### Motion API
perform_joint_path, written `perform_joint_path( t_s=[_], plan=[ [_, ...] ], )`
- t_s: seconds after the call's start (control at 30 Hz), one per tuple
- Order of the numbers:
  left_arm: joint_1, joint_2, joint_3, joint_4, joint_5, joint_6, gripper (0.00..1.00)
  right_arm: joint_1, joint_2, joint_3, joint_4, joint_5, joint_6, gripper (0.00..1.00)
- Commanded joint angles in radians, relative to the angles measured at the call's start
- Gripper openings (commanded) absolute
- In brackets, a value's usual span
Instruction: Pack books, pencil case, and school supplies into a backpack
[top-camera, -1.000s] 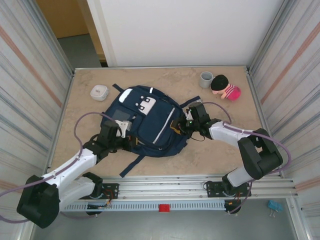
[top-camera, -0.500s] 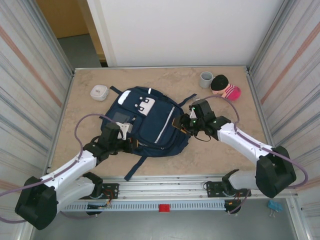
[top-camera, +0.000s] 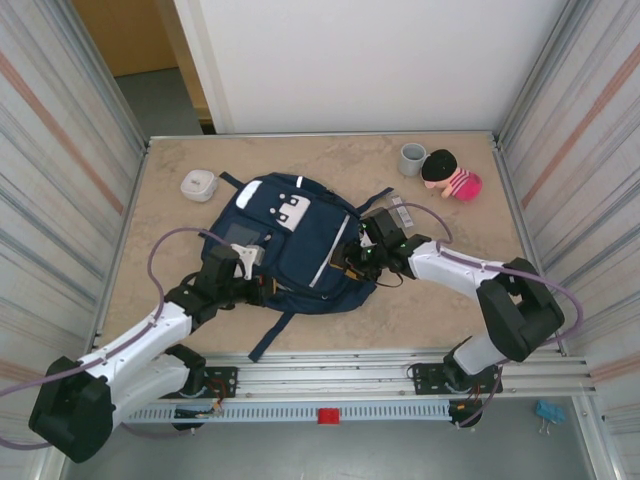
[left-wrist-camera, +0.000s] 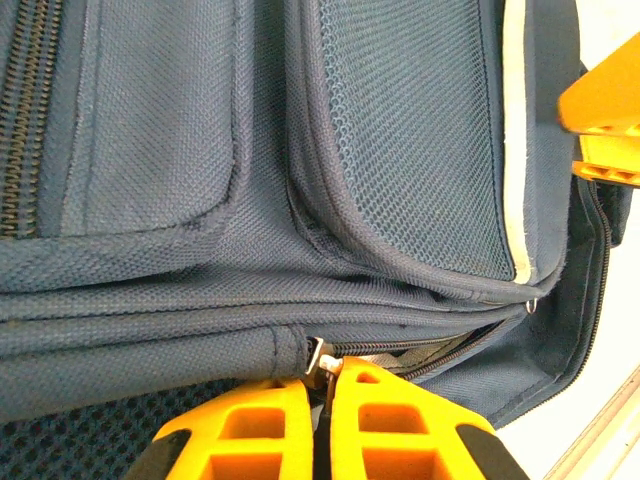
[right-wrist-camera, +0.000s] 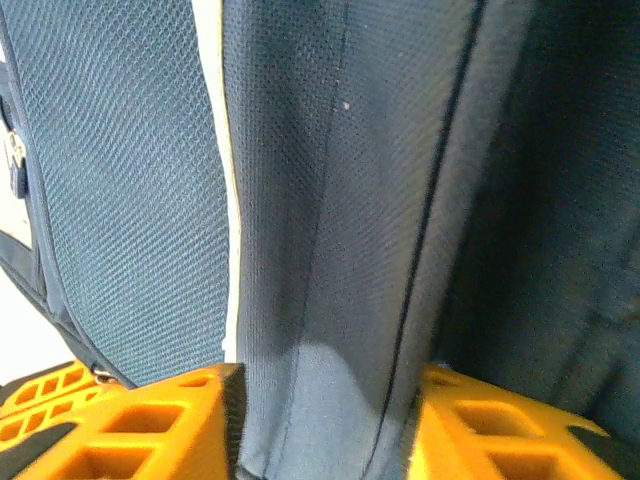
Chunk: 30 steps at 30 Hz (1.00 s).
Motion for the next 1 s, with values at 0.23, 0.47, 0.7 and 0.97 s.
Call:
perform_joint_path(
  t_s=[0.23,0.47,0.7,0.97],
  plan=[
    [-0.007,-0.005,-0.013,0.068,0.027,-0.010,0.00,0.024,-0.011,-0.017,0.251,-0.034,0.105,0.14],
    [-0.054,0.034,0.011,0.085,0.039,-0.008,0.01,0.046,-0.048,0.050,0.318,-0.023,0.183,0.08],
    [-0.164,0.122,0.050,0.115,0.030,-0.007,0.08,0.051,-0.079,0.091,0.314,-0.010,0.193,0.06],
    [-0.204,0.110,0.109,0.085,-0.029,0.063,0.50,-0.001,-0.090,0.154,0.160,-0.060,0.053,0.07]
  ],
)
